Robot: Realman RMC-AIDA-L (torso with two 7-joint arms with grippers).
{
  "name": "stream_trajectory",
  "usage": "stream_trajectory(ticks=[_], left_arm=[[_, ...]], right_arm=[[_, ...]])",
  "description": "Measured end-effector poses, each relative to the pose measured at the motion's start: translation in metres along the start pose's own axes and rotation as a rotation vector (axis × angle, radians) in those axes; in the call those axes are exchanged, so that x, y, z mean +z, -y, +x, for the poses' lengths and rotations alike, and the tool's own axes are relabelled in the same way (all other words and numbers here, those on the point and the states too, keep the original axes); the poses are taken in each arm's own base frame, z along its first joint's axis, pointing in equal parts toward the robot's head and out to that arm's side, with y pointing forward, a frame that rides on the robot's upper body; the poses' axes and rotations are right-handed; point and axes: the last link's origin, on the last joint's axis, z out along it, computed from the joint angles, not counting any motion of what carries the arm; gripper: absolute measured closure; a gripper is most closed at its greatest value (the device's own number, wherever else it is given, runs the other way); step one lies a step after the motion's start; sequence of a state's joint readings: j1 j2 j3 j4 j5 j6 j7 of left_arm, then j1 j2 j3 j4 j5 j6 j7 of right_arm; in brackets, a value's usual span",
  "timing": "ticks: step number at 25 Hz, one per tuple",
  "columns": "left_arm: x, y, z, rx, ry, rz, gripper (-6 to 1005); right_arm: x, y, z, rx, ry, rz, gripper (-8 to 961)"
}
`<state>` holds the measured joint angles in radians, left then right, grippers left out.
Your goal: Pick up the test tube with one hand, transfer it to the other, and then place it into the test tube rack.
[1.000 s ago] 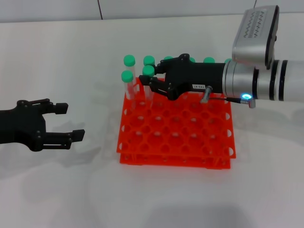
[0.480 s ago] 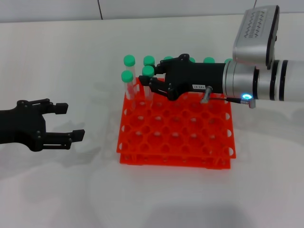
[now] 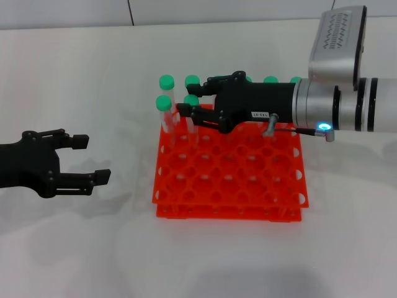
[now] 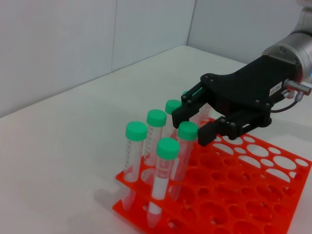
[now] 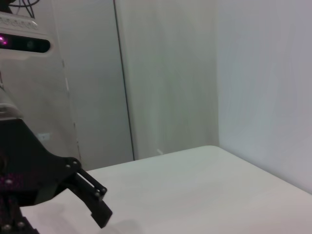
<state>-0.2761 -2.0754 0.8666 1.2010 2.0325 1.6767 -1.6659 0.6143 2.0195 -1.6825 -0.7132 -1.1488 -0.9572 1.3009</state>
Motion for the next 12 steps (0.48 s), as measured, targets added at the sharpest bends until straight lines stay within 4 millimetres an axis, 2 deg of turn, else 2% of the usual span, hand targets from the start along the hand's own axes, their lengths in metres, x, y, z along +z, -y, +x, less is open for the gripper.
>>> stream_trajectory(ticks=[4, 10, 12], left_arm=[[0.000, 0.000, 0.000, 0.000, 0.000, 0.000, 125], [-0.001, 0.000, 0.000, -0.002, -0.002, 0.003, 125], [-0.001, 0.000, -0.001, -0.003, -0.003, 0.004, 125]], right_arm=[[-0.002, -0.001, 0.000, -0.001, 0.006, -0.002, 561], [-0.012, -0.004, -0.002, -0.013, 0.031, 0.009, 334], [-0.019, -0.005, -0.002, -0.016, 0.044, 0.026, 326]])
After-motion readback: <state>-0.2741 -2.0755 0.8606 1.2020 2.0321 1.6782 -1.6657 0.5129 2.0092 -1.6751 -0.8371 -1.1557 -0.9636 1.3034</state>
